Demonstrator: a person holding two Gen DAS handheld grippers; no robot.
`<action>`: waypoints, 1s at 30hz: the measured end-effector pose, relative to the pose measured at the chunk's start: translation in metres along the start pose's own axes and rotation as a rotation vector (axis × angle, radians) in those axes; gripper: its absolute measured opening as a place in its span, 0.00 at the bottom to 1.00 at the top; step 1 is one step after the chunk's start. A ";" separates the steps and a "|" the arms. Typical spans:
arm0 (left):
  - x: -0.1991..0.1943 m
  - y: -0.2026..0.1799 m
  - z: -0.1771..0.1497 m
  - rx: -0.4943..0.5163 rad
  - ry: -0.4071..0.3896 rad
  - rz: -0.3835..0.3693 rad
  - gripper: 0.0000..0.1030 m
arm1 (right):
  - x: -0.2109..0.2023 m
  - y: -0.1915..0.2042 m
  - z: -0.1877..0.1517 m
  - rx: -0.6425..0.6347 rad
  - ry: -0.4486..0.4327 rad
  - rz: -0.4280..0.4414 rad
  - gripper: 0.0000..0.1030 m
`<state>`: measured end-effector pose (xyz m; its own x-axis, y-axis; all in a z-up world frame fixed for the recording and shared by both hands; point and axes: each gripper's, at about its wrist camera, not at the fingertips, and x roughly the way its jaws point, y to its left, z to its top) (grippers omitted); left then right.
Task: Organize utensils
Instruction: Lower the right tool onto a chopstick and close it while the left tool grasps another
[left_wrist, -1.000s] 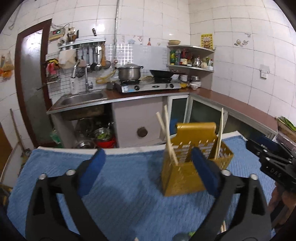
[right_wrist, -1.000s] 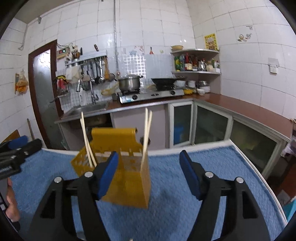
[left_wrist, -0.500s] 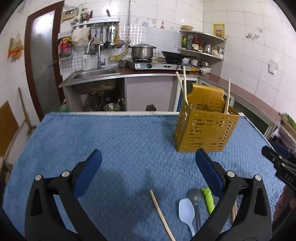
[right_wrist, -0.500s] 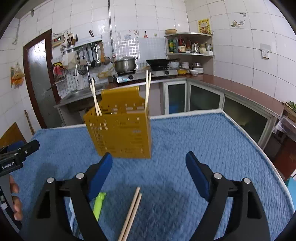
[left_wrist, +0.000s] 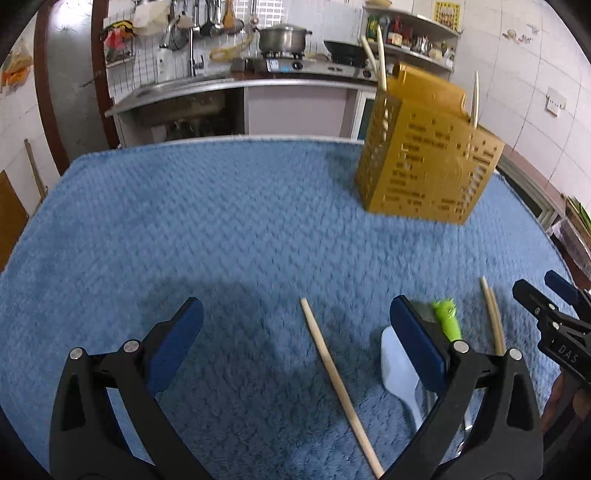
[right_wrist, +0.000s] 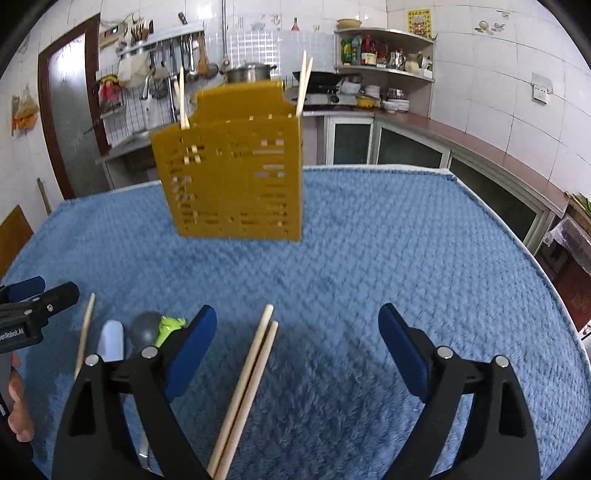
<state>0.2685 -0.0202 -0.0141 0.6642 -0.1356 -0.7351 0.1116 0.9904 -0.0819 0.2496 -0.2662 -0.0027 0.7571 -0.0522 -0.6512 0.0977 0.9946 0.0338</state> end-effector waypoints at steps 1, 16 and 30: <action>0.003 0.000 -0.002 0.000 0.012 0.000 0.95 | 0.003 0.000 -0.001 0.000 0.008 -0.001 0.85; 0.014 -0.013 -0.015 0.032 0.089 -0.042 0.54 | 0.027 -0.009 -0.013 0.044 0.131 -0.017 0.59; 0.023 -0.020 -0.020 0.057 0.123 0.031 0.42 | 0.027 0.008 -0.021 -0.016 0.181 -0.002 0.36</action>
<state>0.2673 -0.0427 -0.0428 0.5727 -0.0969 -0.8140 0.1360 0.9905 -0.0222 0.2575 -0.2573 -0.0356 0.6278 -0.0388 -0.7774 0.0881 0.9959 0.0214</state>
